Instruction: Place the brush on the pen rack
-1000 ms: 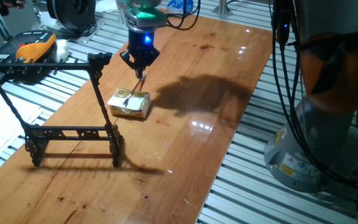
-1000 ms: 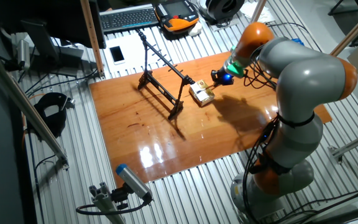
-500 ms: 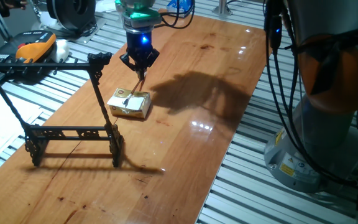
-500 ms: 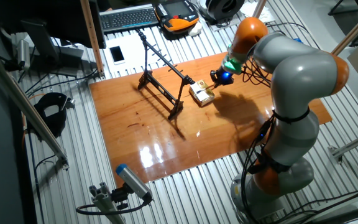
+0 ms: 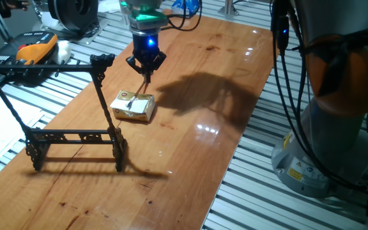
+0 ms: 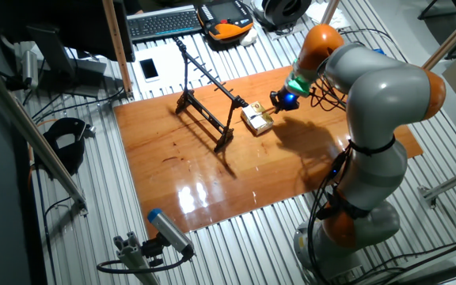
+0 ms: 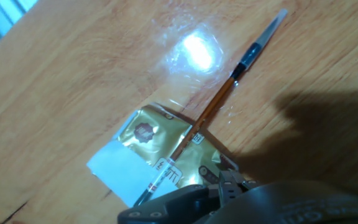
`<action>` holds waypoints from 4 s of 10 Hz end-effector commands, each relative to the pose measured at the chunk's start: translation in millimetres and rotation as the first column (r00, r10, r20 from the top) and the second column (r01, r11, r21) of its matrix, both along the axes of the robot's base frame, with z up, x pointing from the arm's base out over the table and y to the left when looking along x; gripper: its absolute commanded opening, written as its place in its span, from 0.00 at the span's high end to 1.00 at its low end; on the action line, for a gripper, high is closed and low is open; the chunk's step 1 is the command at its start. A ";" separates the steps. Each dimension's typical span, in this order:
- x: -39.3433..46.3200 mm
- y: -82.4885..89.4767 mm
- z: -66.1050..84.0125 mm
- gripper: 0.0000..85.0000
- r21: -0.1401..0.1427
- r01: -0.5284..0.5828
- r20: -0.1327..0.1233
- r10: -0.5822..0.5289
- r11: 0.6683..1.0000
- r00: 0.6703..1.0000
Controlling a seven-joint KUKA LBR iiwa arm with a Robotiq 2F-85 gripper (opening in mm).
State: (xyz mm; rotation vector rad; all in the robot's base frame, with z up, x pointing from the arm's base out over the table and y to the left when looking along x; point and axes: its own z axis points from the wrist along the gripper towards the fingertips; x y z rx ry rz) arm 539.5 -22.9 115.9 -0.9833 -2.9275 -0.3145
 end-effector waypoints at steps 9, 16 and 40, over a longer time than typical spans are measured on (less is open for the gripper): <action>-7.2 -7.1 -12.8 1.00 -0.035 0.018 -0.031 -0.019 0.999 0.999; -7.4 -3.7 -18.2 1.00 -0.031 0.039 -0.029 -0.040 0.999 0.999; -3.2 -12.2 -30.9 1.00 0.004 0.355 0.002 -0.355 0.935 0.935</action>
